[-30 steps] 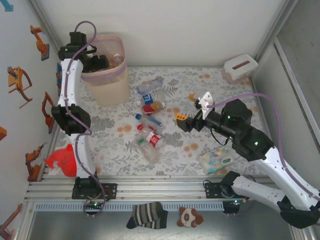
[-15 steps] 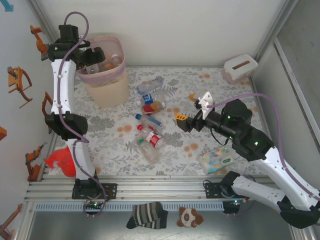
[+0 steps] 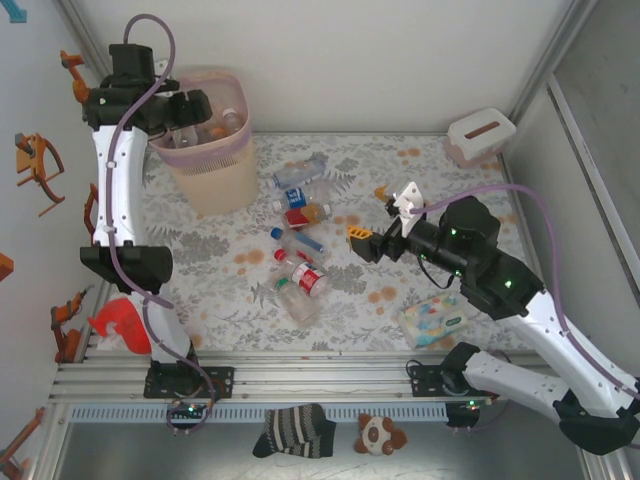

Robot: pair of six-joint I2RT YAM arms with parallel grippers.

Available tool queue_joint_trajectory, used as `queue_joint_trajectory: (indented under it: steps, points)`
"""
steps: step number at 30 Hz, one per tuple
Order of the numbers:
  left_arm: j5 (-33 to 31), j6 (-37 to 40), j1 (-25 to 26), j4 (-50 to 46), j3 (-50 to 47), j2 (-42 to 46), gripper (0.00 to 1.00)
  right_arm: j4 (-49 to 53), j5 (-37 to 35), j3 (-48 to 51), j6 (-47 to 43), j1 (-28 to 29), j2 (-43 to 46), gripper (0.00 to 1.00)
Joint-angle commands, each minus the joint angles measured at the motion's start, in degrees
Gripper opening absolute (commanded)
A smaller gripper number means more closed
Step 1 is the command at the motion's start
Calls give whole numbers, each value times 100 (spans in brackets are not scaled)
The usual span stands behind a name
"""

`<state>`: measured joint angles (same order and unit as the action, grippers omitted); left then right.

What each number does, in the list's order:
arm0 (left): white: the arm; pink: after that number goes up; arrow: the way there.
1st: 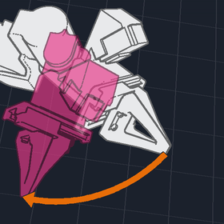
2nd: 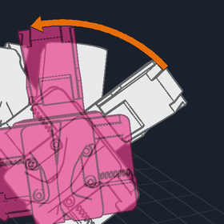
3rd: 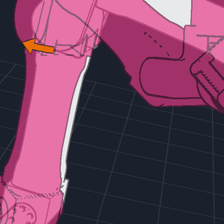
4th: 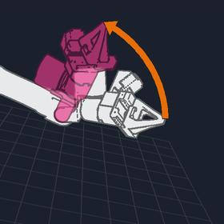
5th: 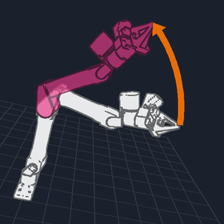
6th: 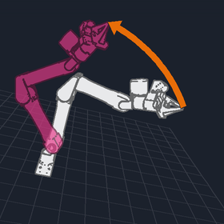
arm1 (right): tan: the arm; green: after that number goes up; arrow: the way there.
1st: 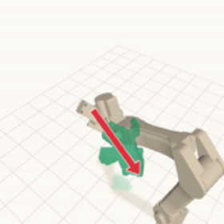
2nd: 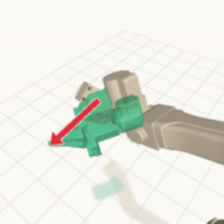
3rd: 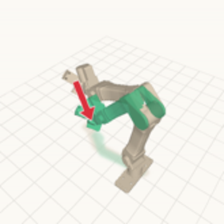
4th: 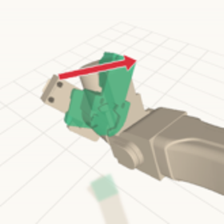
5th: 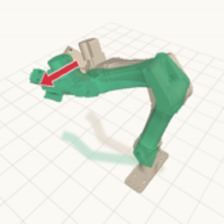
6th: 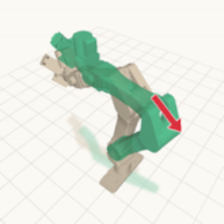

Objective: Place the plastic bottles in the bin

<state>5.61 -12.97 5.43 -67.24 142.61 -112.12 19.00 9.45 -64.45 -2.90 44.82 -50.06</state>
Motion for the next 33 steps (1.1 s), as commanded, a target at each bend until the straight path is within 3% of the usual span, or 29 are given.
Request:
queue_joint_trajectory:
  steps: [1, 10, 15, 19, 27, 33]
  points:
    - [201, 359, 301, -55, -330, 414, 85, -136, -153, -68, 1, 20, -42, 88]
    - [234, 566, 1195, 587, -2046, 1391, 85, -82, -793, -94, 170, 22, -231, 88]
    - [648, 1093, 1557, 892, -2568, 1553, 85, -54, -875, -153, 210, 26, -318, 88]
    - [1172, 1711, 1800, 1098, -2670, 1454, 84, -11, -925, -187, 245, 23, -351, 88]
    - [1634, 2963, 2276, 1270, -2400, 675, 82, 84, -1296, -185, 364, 15, -184, 88]
    - [1179, 3228, 2296, 1231, -1456, -434, 80, 181, -1609, -156, 411, 15, 61, 88]
